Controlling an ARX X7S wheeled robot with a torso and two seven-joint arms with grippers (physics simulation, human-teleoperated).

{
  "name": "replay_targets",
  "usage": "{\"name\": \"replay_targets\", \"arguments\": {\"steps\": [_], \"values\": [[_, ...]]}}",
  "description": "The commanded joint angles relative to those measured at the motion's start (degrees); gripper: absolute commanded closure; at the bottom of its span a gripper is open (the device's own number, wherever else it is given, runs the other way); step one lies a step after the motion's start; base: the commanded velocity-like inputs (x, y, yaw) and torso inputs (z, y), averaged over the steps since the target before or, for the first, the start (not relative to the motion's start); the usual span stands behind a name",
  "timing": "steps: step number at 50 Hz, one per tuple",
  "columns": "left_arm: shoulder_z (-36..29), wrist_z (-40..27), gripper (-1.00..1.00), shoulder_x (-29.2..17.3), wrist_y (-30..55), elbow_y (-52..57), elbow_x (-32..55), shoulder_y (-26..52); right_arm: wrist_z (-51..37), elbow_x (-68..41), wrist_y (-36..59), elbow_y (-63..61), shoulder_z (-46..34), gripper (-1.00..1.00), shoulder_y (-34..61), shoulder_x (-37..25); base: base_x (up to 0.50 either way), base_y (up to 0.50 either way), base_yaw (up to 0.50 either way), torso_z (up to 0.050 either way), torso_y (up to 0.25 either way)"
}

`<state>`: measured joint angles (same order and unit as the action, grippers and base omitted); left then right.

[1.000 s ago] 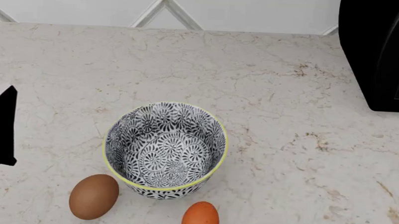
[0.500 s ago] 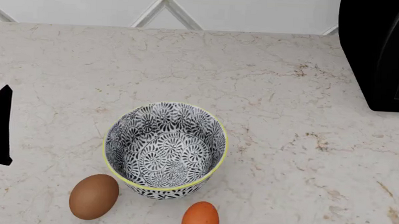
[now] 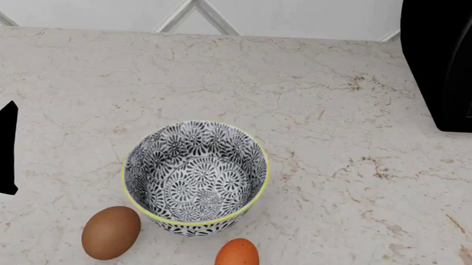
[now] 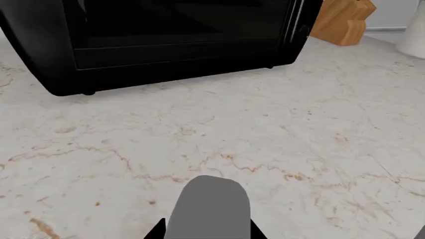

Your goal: Place the eggs and milk next to the bowl.

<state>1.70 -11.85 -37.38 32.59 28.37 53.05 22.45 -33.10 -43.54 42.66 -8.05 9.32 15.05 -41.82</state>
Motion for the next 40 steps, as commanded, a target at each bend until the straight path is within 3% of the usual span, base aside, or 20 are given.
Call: {"name": "replay_targets", "arguments": {"steps": [1, 40], "values": [[1.05, 1.53, -1.0, 1.18, -0.41, -0.83, -0.68, 0.48, 2.62, 1.27, -0.62, -1.48, 1.71, 1.0, -0.27, 0.13, 0.0, 0.0, 0.0, 0.0, 0.0], [1.85, 0.21, -1.0, 0.28, 0.28, 1.22, 1.26, 0.21, 19.46, -2.38, 0.04, -8.08, -6.69, 1.0, 8.97, -7.63, 0.0, 0.0, 0.0, 0.0, 0.0]]}}
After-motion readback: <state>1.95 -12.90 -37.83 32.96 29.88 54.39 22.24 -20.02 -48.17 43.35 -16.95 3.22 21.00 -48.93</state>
